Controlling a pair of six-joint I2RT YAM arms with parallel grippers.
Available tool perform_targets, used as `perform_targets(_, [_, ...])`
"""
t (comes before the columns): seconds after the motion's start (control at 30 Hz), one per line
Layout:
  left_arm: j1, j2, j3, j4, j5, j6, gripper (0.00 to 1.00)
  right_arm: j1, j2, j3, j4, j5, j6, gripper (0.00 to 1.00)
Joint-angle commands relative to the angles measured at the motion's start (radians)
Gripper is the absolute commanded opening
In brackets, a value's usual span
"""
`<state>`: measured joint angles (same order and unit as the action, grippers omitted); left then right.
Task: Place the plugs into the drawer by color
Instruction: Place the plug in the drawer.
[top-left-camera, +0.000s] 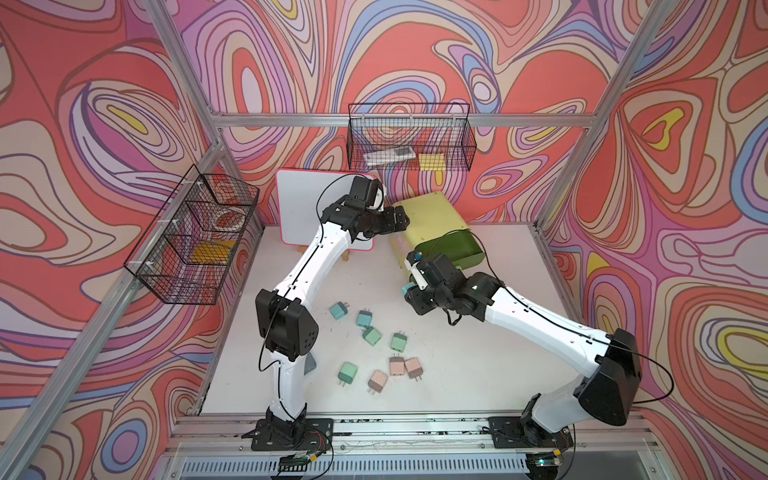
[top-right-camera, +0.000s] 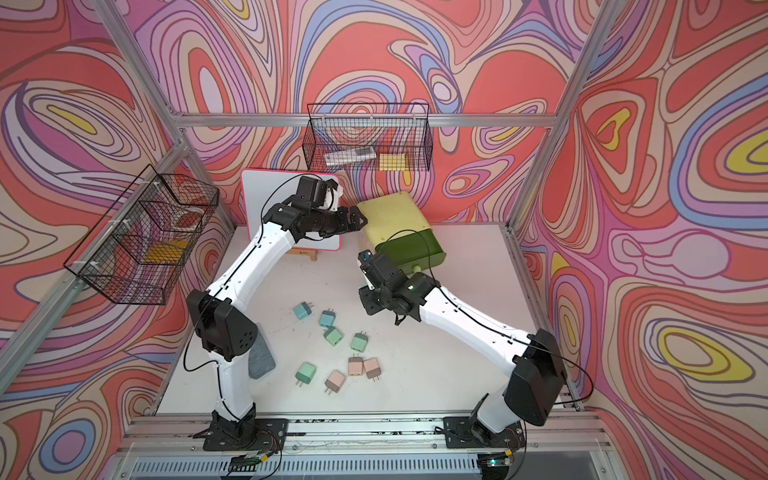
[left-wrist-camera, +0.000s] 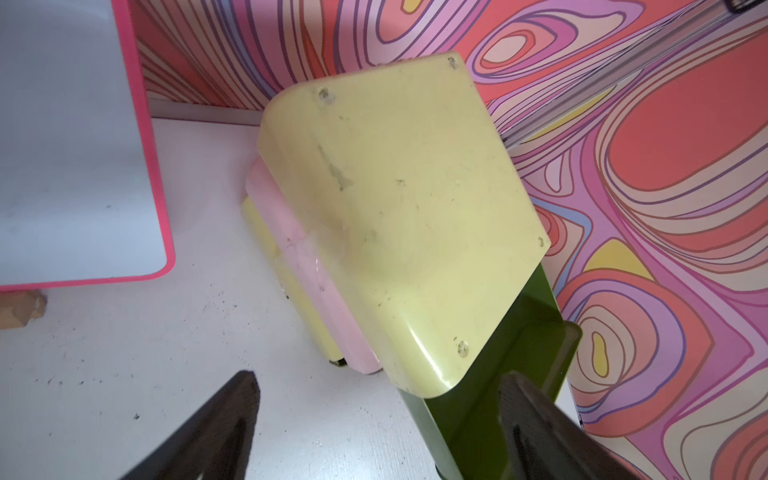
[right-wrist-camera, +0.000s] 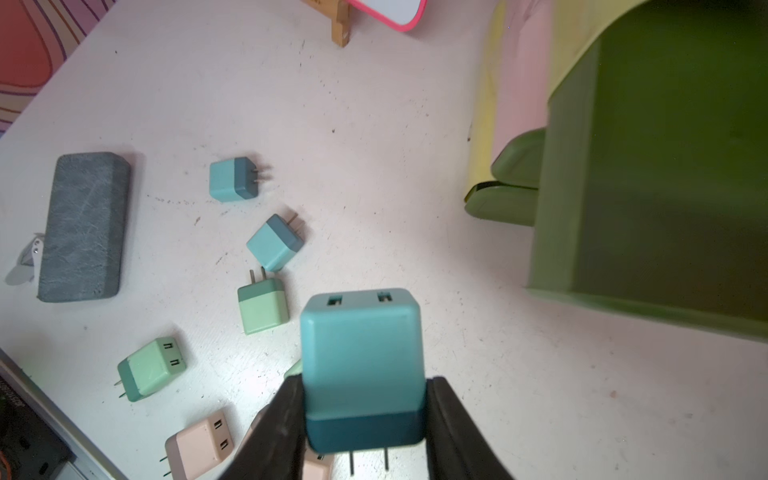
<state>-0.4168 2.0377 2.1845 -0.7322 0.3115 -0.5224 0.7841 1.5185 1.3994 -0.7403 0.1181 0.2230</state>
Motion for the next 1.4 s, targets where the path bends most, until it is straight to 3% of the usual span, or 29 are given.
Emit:
perform_targets(0.0, [-0.017,0.063,0.089,-0.029,0.016,0.03,0.89,-0.074,-0.007,0.094,-0.111,0.04,-0.033,0.41])
perform_targets(0.3, [-0.019,0.197,0.201,0.02,0.0,0.059,0.9,-0.348,0.103,0.303,-0.159,0.04,-0.175,0.42])
perform_targets(0.43, [-0.02,0.24,0.208,0.072,0.023,0.044,0.9,-0.415,0.16,0.334,-0.14,0.031,-0.198,0.42])
perform_targets(1.0, [-0.02,0.264,0.173,0.086,0.066,0.042,0.9,-0.467,0.316,0.337,-0.062,0.146,-0.298,0.45])
perform_targets(1.37, [-0.019,0.261,0.174,0.084,0.06,0.051,0.9,-0.467,0.361,0.41,-0.077,0.182,-0.314,0.6])
